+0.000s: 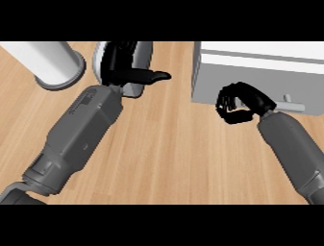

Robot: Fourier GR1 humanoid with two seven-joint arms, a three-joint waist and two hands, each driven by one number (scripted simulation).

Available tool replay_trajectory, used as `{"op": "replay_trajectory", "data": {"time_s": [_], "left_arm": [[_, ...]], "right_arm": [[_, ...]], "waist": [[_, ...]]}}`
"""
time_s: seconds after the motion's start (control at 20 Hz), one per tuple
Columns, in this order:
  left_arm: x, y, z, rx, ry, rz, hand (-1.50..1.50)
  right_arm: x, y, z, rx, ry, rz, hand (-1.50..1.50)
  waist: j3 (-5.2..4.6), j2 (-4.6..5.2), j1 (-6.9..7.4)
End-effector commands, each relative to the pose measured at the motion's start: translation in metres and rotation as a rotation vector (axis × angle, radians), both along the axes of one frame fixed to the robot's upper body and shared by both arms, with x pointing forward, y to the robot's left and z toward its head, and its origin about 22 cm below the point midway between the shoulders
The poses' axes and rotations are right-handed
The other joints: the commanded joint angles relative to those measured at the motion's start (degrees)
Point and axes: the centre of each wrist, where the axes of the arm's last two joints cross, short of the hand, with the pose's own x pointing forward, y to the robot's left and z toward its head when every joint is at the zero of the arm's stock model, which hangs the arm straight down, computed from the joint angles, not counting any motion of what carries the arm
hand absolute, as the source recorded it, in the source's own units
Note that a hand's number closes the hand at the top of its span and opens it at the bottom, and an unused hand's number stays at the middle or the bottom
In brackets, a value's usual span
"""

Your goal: Pick up the cup, place it into the drawer and close the drawer

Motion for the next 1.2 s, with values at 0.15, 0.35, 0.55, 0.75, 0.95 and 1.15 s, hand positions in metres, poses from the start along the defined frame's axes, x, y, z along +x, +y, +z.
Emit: {"op": "replay_trajectory", "data": {"time_s": [0.15, 0.35, 0.55, 0.75, 0.95, 1.15], "left_arm": [[-0.005, 0.024, -0.007, -0.004, 0.014, -0.027, -1.50], [-0.009, 0.028, -0.010, 0.007, 0.002, -0.050, -1.50], [-0.011, 0.034, -0.014, 0.013, 0.005, -0.064, -1.50], [-0.010, 0.046, -0.010, 0.016, 0.000, -0.065, -1.50], [-0.012, 0.044, -0.012, 0.005, 0.001, -0.093, -1.50], [-0.014, 0.045, -0.014, -0.007, 0.003, -0.094, -1.50]], "right_arm": [[0.041, -0.025, 0.057, 0.062, -0.137, -0.142, 1.50], [0.046, -0.044, 0.079, 0.093, -0.127, -0.205, 1.50], [0.044, -0.056, 0.085, 0.145, -0.145, -0.208, 1.50], [0.045, -0.065, 0.100, 0.157, -0.140, -0.204, 1.50], [0.045, -0.070, 0.113, 0.202, -0.137, -0.191, 1.50], [0.040, -0.079, 0.111, 0.207, -0.125, -0.194, 1.50]], "waist": [[0.08, 1.04, 2.52], [0.03, 1.24, 3.46], [0.09, 1.67, 4.59], [0.00, 1.57, 5.27], [-0.06, 1.60, 5.92], [-0.03, 1.62, 5.85]]}}
